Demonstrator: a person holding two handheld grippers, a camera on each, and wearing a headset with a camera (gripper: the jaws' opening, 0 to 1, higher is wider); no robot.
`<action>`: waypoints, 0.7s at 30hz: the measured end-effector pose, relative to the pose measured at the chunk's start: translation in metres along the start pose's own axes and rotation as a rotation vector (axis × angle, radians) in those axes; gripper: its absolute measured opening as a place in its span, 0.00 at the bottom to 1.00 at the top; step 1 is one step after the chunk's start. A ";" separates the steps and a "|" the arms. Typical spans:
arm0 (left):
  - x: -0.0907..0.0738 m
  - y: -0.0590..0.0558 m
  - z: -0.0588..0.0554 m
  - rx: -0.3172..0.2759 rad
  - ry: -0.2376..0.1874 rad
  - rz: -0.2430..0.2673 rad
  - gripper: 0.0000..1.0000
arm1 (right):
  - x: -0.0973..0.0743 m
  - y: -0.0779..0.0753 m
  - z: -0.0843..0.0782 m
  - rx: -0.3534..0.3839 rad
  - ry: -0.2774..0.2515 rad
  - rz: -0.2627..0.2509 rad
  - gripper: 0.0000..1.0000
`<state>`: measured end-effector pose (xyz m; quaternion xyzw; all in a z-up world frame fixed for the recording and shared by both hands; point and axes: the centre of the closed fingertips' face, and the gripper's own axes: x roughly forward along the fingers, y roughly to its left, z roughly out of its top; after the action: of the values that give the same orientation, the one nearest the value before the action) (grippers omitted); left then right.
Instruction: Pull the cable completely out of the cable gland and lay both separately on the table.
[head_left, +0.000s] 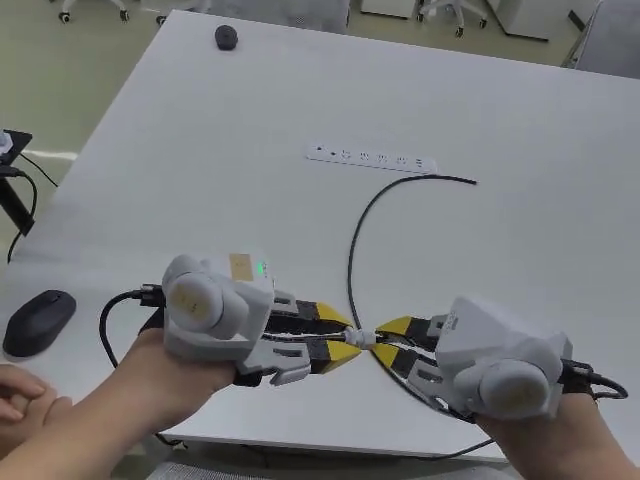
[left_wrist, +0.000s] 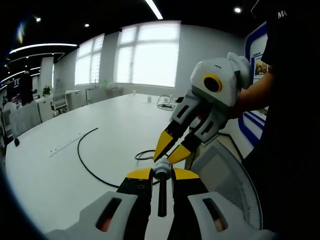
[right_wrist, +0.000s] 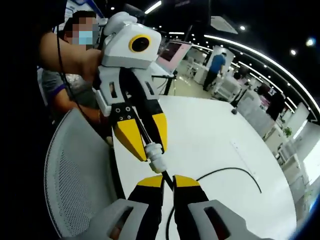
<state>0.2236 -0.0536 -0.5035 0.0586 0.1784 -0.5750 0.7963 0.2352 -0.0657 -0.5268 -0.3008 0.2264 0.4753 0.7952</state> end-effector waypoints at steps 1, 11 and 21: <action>0.000 0.000 0.000 0.000 0.000 0.000 0.15 | 0.000 -0.001 -0.001 0.006 0.001 -0.002 0.01; -0.004 -0.003 0.003 0.003 -0.004 -0.001 0.15 | -0.004 -0.006 -0.022 0.175 0.029 -0.005 0.00; -0.004 -0.002 0.004 -0.004 -0.011 0.006 0.15 | -0.005 -0.015 -0.052 0.272 0.078 -0.020 0.00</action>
<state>0.2215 -0.0520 -0.4981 0.0547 0.1750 -0.5725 0.7991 0.2427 -0.1108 -0.5567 -0.2110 0.3165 0.4201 0.8239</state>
